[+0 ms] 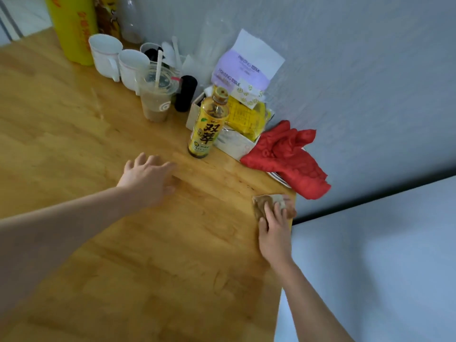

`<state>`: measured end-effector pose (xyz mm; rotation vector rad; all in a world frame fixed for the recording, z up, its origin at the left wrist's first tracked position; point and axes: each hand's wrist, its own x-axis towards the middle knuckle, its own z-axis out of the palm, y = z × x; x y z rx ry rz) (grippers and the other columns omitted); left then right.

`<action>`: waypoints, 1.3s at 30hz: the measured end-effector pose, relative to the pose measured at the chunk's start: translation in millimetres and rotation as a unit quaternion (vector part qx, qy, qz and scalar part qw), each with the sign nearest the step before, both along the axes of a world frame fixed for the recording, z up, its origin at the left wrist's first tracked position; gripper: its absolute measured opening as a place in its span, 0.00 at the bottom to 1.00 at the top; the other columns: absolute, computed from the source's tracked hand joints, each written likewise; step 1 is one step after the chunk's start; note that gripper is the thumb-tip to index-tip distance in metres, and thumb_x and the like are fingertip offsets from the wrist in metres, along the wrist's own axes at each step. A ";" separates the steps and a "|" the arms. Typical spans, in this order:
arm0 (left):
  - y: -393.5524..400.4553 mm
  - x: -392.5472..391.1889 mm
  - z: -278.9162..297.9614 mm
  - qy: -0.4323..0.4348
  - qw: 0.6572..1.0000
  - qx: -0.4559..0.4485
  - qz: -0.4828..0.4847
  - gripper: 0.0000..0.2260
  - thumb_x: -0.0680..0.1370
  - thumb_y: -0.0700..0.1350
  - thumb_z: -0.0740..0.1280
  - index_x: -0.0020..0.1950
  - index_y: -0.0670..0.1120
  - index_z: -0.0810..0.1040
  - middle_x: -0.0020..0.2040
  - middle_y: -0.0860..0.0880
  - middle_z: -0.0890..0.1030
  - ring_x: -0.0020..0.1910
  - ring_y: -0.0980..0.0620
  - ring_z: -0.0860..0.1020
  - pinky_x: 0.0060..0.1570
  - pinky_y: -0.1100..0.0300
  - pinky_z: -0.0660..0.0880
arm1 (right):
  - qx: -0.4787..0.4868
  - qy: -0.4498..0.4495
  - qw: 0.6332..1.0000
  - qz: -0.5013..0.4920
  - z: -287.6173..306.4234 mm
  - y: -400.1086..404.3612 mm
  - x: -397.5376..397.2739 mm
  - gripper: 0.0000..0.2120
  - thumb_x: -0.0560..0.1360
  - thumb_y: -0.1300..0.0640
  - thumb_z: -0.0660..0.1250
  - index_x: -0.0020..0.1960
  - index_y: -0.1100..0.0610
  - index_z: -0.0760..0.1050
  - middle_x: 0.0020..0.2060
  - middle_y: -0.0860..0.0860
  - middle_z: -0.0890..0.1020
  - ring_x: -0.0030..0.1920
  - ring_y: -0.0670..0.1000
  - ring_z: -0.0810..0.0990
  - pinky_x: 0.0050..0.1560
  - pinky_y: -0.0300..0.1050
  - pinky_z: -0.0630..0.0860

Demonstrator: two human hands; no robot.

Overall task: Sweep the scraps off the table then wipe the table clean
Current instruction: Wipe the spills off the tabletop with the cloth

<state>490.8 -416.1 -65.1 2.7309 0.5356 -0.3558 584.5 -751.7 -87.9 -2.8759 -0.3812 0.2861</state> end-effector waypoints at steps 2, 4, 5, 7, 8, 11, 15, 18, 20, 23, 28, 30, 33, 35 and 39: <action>-2.0 -16.8 0.9 0.028 0.999 0.036 0.004 0.28 0.78 0.65 0.61 0.76 0.64 0.58 0.76 0.46 0.59 0.76 0.37 0.54 0.73 0.36 0.57 | -0.008 0.001 1.000 -0.001 -7.1 27.4 -23.3 0.24 0.85 0.50 0.49 0.81 0.49 0.52 0.81 0.51 0.44 0.80 0.57 0.40 0.80 0.55 0.44; -6.7 -25.6 3.7 0.066 0.996 0.034 0.041 0.31 0.77 0.68 0.60 0.78 0.65 0.53 0.79 0.44 0.53 0.78 0.35 0.50 0.73 0.34 0.56 | -0.013 -0.020 0.988 0.154 -18.0 55.6 -68.0 0.24 0.85 0.46 0.44 0.80 0.43 0.46 0.80 0.48 0.41 0.80 0.54 0.35 0.79 0.55 0.40; -7.5 -29.4 5.6 0.092 0.993 0.030 0.061 0.34 0.76 0.69 0.60 0.78 0.65 0.51 0.80 0.44 0.50 0.78 0.34 0.48 0.72 0.33 0.56 | -0.017 -0.013 0.966 0.258 -23.6 60.4 -91.2 0.23 0.85 0.44 0.41 0.79 0.39 0.43 0.80 0.47 0.42 0.80 0.52 0.35 0.77 0.56 0.39; 0.4 -41.2 11.3 0.155 0.982 0.019 0.108 0.41 0.73 0.72 0.62 0.79 0.66 0.45 0.81 0.44 0.45 0.78 0.31 0.46 0.71 0.31 0.58 | -0.031 0.005 0.902 0.430 -23.6 49.4 -110.5 0.23 0.85 0.41 0.39 0.78 0.34 0.40 0.81 0.45 0.43 0.80 0.50 0.36 0.77 0.55 0.37; 6.1 -50.9 15.5 0.189 0.975 0.012 0.119 0.44 0.71 0.73 0.63 0.79 0.66 0.41 0.81 0.45 0.43 0.77 0.30 0.46 0.70 0.31 0.60 | -0.030 0.010 0.887 0.461 -19.8 41.2 -98.4 0.23 0.84 0.41 0.40 0.78 0.34 0.39 0.81 0.44 0.42 0.80 0.49 0.36 0.78 0.54 0.36; 15.9 -71.2 23.1 0.243 0.967 0.005 0.075 0.49 0.71 0.72 0.66 0.79 0.65 0.36 0.81 0.45 0.36 0.77 0.27 0.46 0.70 0.33 0.64 | -0.066 0.015 0.956 0.286 -6.9 31.0 -33.1 0.26 0.84 0.42 0.44 0.80 0.38 0.41 0.80 0.45 0.39 0.79 0.49 0.32 0.79 0.52 0.38; 14.5 -72.1 34.6 0.261 0.962 -0.022 0.078 0.48 0.73 0.66 0.68 0.78 0.64 0.34 0.80 0.45 0.32 0.76 0.24 0.42 0.73 0.34 0.59 | -0.084 0.057 0.994 0.031 0.8 91.7 0.1 0.27 0.85 0.47 0.47 0.81 0.47 0.45 0.81 0.53 0.41 0.80 0.57 0.38 0.79 0.57 0.41; 17.6 -69.9 31.8 0.268 0.960 -0.034 0.077 0.49 0.73 0.67 0.69 0.78 0.65 0.33 0.79 0.46 0.31 0.76 0.24 0.41 0.72 0.32 0.60 | -0.045 0.033 0.989 0.140 -14.0 143.7 -46.0 0.27 0.84 0.45 0.47 0.81 0.45 0.45 0.81 0.51 0.40 0.79 0.56 0.34 0.77 0.59 0.39; 19.6 -72.2 27.5 0.263 0.960 -0.045 0.085 0.49 0.73 0.66 0.70 0.77 0.66 0.34 0.79 0.47 0.31 0.76 0.25 0.40 0.70 0.29 0.60 | -0.042 -0.001 0.955 0.292 -24.3 158.9 -87.4 0.27 0.83 0.44 0.46 0.81 0.44 0.45 0.81 0.50 0.42 0.78 0.54 0.33 0.77 0.59 0.38; 20.8 -71.9 23.2 0.265 0.958 -0.062 0.086 0.49 0.73 0.65 0.70 0.77 0.67 0.33 0.79 0.48 0.29 0.76 0.27 0.38 0.70 0.28 0.57 | -0.046 0.011 0.873 0.486 -21.7 127.4 -112.5 0.26 0.83 0.42 0.45 0.80 0.37 0.43 0.81 0.45 0.42 0.80 0.51 0.35 0.78 0.54 0.35; 24.4 -70.4 17.8 0.274 0.955 -0.071 0.084 0.50 0.73 0.65 0.69 0.76 0.66 0.31 0.77 0.48 0.26 0.76 0.27 0.35 0.70 0.26 0.55 | -0.046 0.009 0.995 0.084 1.6 98.7 -29.4 0.25 0.85 0.47 0.48 0.81 0.45 0.49 0.81 0.50 0.45 0.80 0.53 0.40 0.79 0.55 0.42; 24.5 -68.2 16.9 0.280 0.954 -0.074 0.082 0.50 0.74 0.65 0.69 0.76 0.65 0.29 0.77 0.47 0.25 0.75 0.26 0.35 0.70 0.26 0.55 | -0.025 0.007 0.997 -0.078 -0.3 124.6 -35.1 0.25 0.85 0.51 0.50 0.81 0.48 0.53 0.81 0.53 0.48 0.81 0.55 0.43 0.79 0.55 0.43; 23.5 -69.0 17.4 0.283 0.953 -0.073 0.077 0.49 0.75 0.64 0.69 0.76 0.65 0.29 0.77 0.47 0.26 0.75 0.26 0.35 0.70 0.26 0.55 | 0.004 -0.059 0.996 0.067 -17.6 147.9 -107.4 0.24 0.84 0.50 0.52 0.79 0.46 0.58 0.81 0.49 0.52 0.81 0.52 0.43 0.79 0.56 0.51; 23.9 -68.6 18.0 0.282 0.953 -0.078 0.079 0.49 0.75 0.63 0.69 0.76 0.64 0.29 0.77 0.46 0.26 0.75 0.26 0.35 0.70 0.26 0.55 | 0.004 -0.039 0.961 0.272 -21.3 123.8 -165.5 0.22 0.83 0.46 0.53 0.77 0.39 0.59 0.80 0.44 0.55 0.80 0.47 0.46 0.76 0.48 0.54; 24.7 -66.6 17.0 0.286 0.952 -0.077 0.074 0.50 0.74 0.64 0.69 0.76 0.64 0.29 0.77 0.46 0.25 0.75 0.25 0.35 0.69 0.25 0.55 | 0.050 -0.009 0.961 0.272 3.4 30.5 -151.2 0.14 0.77 0.45 0.65 0.62 0.39 0.79 0.65 0.37 0.73 0.67 0.44 0.68 0.67 0.43 0.67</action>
